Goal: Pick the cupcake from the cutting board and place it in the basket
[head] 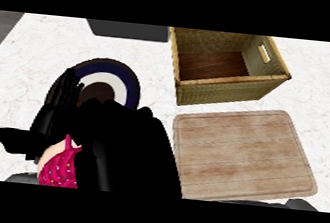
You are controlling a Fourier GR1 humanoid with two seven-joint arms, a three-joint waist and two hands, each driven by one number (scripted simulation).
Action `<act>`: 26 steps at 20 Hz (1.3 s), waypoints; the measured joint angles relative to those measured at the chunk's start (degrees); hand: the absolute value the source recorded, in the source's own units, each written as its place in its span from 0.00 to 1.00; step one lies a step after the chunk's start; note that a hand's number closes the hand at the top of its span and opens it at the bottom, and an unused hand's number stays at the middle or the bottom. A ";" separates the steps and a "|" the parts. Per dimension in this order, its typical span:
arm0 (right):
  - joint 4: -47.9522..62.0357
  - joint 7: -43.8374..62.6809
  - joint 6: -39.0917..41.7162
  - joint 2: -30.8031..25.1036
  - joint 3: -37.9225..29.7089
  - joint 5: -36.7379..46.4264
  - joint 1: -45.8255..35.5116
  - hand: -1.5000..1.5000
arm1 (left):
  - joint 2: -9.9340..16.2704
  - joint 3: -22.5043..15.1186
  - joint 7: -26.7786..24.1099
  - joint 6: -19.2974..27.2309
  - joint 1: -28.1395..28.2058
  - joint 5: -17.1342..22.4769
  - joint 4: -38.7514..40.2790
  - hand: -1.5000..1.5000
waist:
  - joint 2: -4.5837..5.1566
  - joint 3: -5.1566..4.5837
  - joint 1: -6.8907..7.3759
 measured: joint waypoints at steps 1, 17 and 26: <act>0.05 0.43 0.70 -0.02 -1.08 0.01 -0.39 1.00 | 0.41 0.34 0.08 -0.27 0.32 0.24 -0.43 0.50 | -0.01 0.00 -0.03; 3.13 -4.52 12.30 -8.68 -17.31 -0.25 1.93 1.00 | 0.87 0.91 -1.30 -1.57 2.27 1.01 -1.21 0.50 | 0.31 0.05 -0.29; 8.05 -12.79 15.61 -12.37 -25.79 -0.48 6.50 1.00 | 0.35 0.36 0.69 -0.91 1.33 0.19 -2.42 0.50 | 0.44 0.07 0.02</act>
